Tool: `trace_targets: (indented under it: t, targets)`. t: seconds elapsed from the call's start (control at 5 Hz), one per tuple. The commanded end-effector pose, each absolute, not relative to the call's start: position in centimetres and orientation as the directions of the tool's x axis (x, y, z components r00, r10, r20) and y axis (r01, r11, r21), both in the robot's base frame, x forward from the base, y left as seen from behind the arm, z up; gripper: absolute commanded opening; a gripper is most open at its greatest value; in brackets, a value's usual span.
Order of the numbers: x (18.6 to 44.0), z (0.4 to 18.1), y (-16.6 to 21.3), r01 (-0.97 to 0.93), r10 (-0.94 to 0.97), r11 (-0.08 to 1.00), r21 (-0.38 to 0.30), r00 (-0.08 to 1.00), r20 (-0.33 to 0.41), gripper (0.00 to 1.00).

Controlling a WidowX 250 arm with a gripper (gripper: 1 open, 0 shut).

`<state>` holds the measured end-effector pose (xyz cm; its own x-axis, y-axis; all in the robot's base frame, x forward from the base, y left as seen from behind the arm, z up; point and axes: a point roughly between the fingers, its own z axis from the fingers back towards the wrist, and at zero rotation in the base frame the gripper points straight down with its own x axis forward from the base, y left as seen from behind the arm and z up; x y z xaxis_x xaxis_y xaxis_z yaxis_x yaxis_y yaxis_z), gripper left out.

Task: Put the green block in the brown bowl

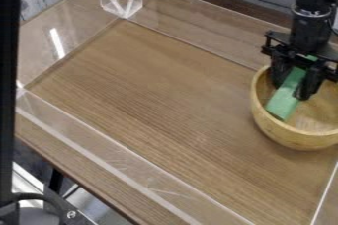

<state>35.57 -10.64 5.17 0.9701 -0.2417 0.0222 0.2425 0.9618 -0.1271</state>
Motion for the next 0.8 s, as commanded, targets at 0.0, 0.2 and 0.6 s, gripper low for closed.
trace_targets:
  t: [0.0,0.2,0.6]
  targets:
    - [36.67,6.37,-11.16,0.259,-0.250,0.958,-0.122,0.965,0.081,0.00]
    - [36.75,6.09,-11.19,0.260,-0.252,0.958,-0.121,0.964,0.080,0.00]
    - [36.81,5.46,-11.18,0.261,-0.254,0.958,-0.117,0.964,0.076,0.00]
